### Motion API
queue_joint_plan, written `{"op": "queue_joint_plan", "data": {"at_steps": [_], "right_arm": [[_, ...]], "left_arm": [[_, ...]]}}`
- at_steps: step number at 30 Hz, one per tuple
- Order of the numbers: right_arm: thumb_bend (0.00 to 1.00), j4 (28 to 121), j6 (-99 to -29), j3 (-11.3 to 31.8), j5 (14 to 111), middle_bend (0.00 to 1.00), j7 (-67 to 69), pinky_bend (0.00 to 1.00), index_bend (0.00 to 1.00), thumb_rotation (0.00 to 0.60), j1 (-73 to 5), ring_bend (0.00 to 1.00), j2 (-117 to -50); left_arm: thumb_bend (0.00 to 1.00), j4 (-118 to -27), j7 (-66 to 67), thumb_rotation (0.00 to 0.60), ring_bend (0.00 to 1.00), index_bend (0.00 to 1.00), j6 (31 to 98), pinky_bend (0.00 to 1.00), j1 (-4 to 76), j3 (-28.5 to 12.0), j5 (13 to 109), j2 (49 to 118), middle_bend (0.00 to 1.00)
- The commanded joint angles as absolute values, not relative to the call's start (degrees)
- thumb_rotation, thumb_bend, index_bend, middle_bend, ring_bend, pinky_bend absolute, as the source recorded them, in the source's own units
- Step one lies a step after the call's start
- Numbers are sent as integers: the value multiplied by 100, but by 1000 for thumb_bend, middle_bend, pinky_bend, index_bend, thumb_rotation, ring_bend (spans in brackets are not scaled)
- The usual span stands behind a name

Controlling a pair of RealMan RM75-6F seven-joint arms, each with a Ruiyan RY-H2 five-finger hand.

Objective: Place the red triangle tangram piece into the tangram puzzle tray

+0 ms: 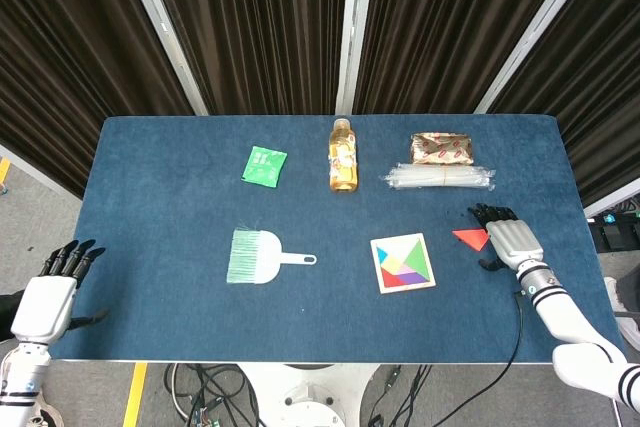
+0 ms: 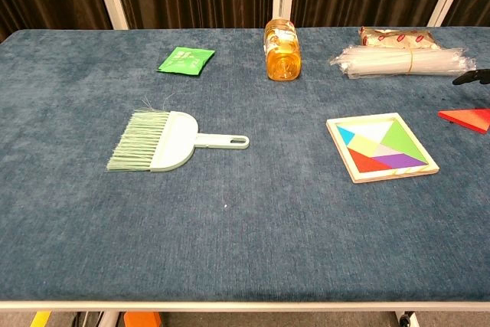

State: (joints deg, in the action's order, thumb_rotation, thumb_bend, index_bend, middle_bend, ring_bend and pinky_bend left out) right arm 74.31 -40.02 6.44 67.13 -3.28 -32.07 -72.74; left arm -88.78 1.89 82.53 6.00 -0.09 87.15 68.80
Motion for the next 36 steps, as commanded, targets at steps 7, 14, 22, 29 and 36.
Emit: {"op": "queue_joint_plan", "data": {"at_steps": [7, 14, 22, 29, 36], "right_arm": [[153, 7285, -3927, 653, 6625, 0, -318, 0, 133, 600, -3340, 0, -7368], [173, 7290, -3928, 611, 6614, 0, -320, 0, 251, 600, -3378, 0, -7404], [181, 7284, -3952, 580, 6557, 0, -353, 0, 293, 600, -3400, 0, -7404], [184, 7269, -3936, 551, 6497, 0, -381, 0, 293, 600, -3418, 0, -7397], [183, 7255, -3958, 527, 6440, 0, -406, 0, 293, 600, -3414, 0, -7390]], "left_arm": [[0, -8814, 155, 600, 23, 163, 8189, 117, 612, 11, 8694, 6930, 92], [0, -8810, 149, 600, 23, 162, 8186, 117, 617, 14, 8701, 6937, 93], [0, -8799, 146, 600, 23, 162, 8186, 117, 616, 19, 8699, 6943, 92], [0, -8806, 150, 600, 23, 162, 8203, 117, 614, 14, 8701, 6936, 92], [0, -8811, 148, 600, 23, 162, 8211, 117, 603, 17, 8693, 6923, 92]]}}
